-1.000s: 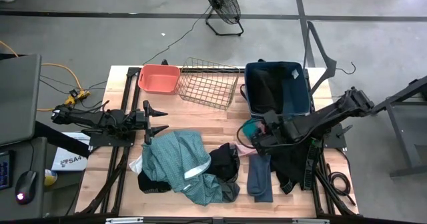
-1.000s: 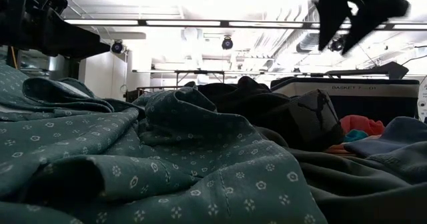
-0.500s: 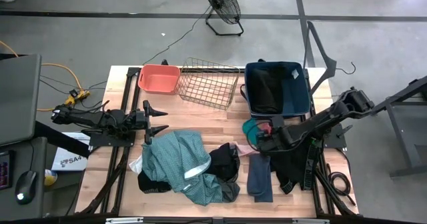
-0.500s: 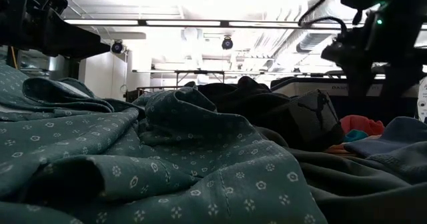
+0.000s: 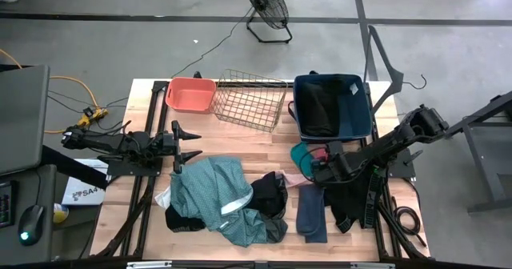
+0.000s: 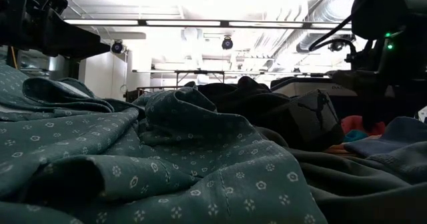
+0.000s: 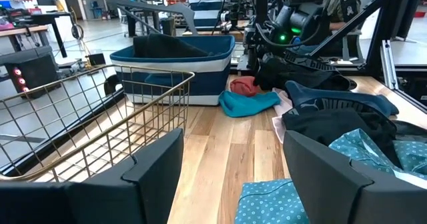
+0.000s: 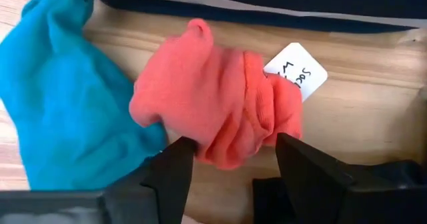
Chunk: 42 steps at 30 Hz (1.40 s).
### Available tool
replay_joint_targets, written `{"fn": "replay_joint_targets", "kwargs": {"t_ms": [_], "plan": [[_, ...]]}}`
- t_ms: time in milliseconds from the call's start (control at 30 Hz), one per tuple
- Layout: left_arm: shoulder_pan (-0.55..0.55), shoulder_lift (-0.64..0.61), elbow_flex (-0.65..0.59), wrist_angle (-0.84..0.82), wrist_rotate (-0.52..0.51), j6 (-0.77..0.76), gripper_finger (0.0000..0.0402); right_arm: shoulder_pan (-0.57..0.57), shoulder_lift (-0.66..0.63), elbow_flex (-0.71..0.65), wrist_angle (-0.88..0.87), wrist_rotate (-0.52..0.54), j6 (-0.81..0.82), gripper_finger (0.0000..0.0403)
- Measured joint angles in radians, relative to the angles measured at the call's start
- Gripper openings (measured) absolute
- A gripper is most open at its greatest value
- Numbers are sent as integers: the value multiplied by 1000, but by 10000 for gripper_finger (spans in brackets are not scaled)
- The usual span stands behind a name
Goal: Pick & Place Cloths
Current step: Put the pink sock into the orange bin
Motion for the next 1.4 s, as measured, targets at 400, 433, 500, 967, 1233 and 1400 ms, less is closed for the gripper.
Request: {"fn": "replay_joint_targets", "kwargs": {"t_ms": [400, 433, 500, 967, 1233, 1400], "plan": [[0, 0, 0, -1, 0, 0, 252, 0, 0, -7, 32, -22, -67, 20], [0, 0, 0, -1, 0, 0, 252, 0, 0, -6, 32, -30, -73, 13], [0, 0, 0, -1, 0, 0, 252, 4, 0, 4, 31, -44, -74, 10], [0, 0, -2, 19, 60, -40, 252, 122, -70, 281, -67, 100, -223, 5], [0, 10, 18, 165, 143, 17, 252, 130, -103, 340, 162, 364, -535, 5], [0, 60, 74, 175, 142, 100, 255, 81, -92, 340, 400, 473, -800, 5]]}}
